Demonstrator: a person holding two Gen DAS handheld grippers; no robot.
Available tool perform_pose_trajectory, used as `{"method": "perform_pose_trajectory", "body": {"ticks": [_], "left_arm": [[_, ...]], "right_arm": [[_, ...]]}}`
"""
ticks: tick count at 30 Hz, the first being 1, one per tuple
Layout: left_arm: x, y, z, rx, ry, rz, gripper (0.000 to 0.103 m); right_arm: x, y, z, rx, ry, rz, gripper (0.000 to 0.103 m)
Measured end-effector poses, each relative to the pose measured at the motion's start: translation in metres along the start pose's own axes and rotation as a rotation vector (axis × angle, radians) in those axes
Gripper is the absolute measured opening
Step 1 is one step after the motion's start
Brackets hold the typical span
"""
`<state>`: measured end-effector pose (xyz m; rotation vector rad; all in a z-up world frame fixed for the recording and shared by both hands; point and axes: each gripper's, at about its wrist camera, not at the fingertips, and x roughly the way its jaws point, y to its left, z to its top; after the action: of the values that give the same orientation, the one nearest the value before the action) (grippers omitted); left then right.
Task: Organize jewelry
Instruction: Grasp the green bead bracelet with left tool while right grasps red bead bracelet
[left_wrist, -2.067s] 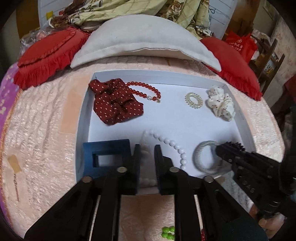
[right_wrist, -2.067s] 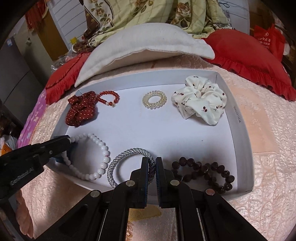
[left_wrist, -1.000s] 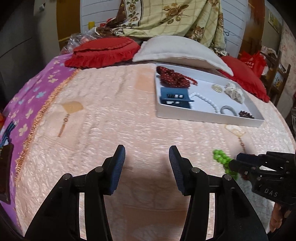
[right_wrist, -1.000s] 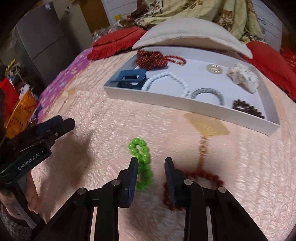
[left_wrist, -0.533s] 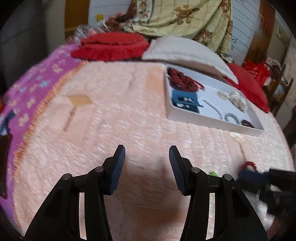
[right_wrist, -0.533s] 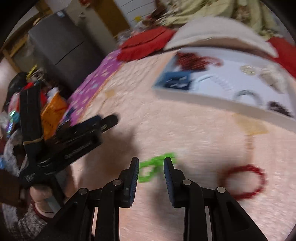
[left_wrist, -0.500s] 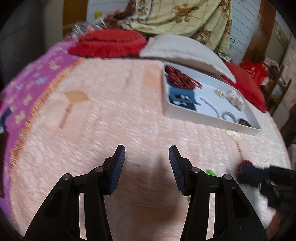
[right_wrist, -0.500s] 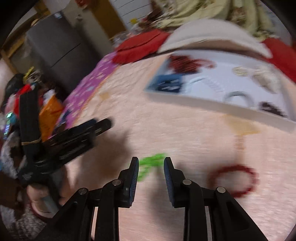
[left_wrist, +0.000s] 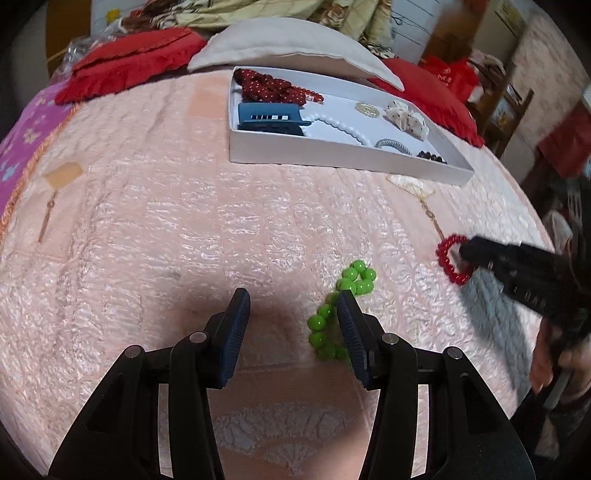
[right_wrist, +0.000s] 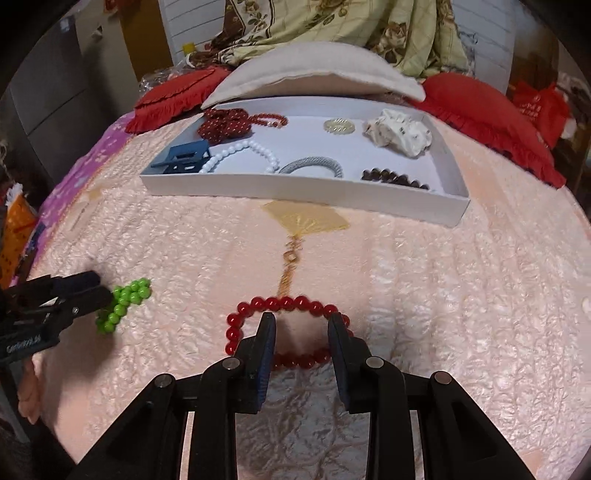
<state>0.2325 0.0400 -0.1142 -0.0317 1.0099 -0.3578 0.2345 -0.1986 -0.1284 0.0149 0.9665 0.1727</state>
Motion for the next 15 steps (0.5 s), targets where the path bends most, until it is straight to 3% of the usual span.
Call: {"method": "perform_pose_trajectory", "body": {"ticks": [5,8,15], "left_arm": [[0.003,-0.004,-0.003,0.044,-0.016,0.023,0.048],[0.005,-0.007,-0.003,0.059,-0.022,0.040,0.048],[0.011,-0.024,-0.005,0.126,-0.043,0.062,0.048]], "right_arm": [[0.000,-0.013,0.000,0.015,-0.016,-0.023,0.028],[0.002,-0.021,-0.003,0.036,-0.005,-0.025,0.034],[0.010,-0.011,-0.003,0.003,-0.005,-0.036,0.034]]}}
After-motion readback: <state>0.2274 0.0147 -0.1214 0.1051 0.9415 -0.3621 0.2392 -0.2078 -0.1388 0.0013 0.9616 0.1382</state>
